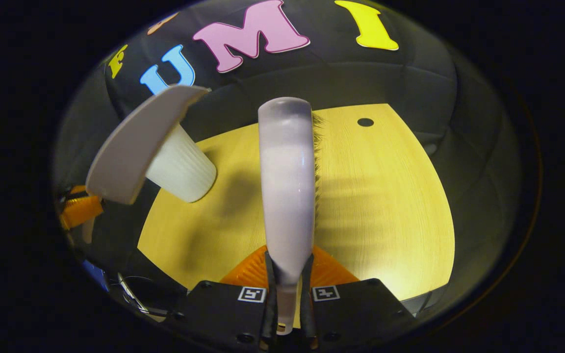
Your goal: Pick up the small broom and dustpan from the desktop, sweep the trash into the dustpan with the broom, and then empty the trash into the garbage bin.
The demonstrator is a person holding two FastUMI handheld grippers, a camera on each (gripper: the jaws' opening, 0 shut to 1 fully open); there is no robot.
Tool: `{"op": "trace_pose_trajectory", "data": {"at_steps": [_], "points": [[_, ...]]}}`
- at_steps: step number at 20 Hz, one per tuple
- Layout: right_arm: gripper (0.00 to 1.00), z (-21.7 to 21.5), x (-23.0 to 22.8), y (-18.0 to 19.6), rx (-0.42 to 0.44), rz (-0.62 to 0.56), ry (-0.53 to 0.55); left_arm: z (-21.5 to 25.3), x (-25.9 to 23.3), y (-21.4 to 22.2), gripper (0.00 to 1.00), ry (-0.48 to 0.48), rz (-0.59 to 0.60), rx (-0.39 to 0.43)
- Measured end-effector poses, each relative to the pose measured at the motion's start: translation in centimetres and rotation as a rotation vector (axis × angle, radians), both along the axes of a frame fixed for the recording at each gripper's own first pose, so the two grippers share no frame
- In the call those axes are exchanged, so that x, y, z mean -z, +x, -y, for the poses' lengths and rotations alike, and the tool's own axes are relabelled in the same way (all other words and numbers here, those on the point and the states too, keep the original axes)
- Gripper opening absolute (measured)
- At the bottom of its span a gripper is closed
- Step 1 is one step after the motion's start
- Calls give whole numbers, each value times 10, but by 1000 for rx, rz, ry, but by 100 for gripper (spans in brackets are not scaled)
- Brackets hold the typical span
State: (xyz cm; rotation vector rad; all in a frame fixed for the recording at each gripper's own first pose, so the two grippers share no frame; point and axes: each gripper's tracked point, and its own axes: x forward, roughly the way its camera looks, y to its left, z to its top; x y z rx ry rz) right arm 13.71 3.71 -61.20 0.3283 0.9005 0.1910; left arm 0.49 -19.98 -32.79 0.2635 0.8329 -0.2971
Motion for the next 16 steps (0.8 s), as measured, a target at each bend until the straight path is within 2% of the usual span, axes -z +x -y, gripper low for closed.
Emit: {"op": "trace_pose_trajectory", "data": {"at_steps": [4,8,10,12,14,16], "points": [[20,-6,42,-12,7,-144,-40,2,66,13,20,-1,-162,-89],[20,-22,66,-12,9,-285,-66,-7,109,37,21,52,-307,-151],[20,-23,69,-5,13,-335,-59,-6,115,48,21,24,-383,-203],[20,-27,88,9,9,-378,-76,-3,106,64,21,54,-393,-196],[20,-29,100,12,9,-416,-110,15,105,61,23,66,-404,-198],[20,-29,114,14,10,-451,-136,14,106,52,21,55,-437,-221]]}}
